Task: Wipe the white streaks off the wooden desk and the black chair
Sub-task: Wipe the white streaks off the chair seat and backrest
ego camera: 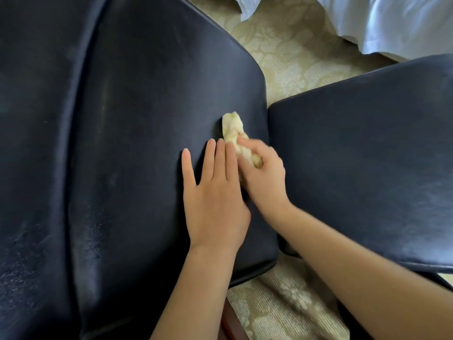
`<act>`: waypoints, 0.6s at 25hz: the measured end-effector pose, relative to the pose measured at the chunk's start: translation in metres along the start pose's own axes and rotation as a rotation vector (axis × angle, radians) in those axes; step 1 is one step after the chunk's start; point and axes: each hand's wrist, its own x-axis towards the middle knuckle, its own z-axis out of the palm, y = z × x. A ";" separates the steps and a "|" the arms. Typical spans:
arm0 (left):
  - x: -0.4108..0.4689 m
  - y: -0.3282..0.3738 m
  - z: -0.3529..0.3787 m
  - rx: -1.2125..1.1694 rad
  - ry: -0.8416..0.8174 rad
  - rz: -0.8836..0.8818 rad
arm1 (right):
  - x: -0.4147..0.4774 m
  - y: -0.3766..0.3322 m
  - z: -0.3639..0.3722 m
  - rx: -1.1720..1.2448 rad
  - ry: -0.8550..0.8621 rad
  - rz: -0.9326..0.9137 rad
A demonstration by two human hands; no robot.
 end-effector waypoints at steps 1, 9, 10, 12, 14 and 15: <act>-0.001 -0.001 0.002 0.016 0.008 0.026 | 0.015 0.000 -0.001 -0.040 -0.007 -0.025; 0.011 -0.003 0.014 0.065 0.009 0.050 | 0.052 0.032 -0.003 -0.101 0.044 -0.166; 0.012 -0.004 0.014 0.075 0.009 0.058 | 0.055 0.038 -0.004 -0.097 0.081 -0.147; 0.013 -0.005 0.015 0.095 0.003 0.073 | 0.063 0.050 -0.010 -0.083 0.132 -0.063; 0.013 -0.006 0.015 0.107 0.014 0.088 | 0.069 0.066 -0.014 -0.054 0.155 0.064; 0.015 -0.007 0.015 0.112 0.017 0.098 | 0.070 0.071 -0.015 -0.032 0.173 0.151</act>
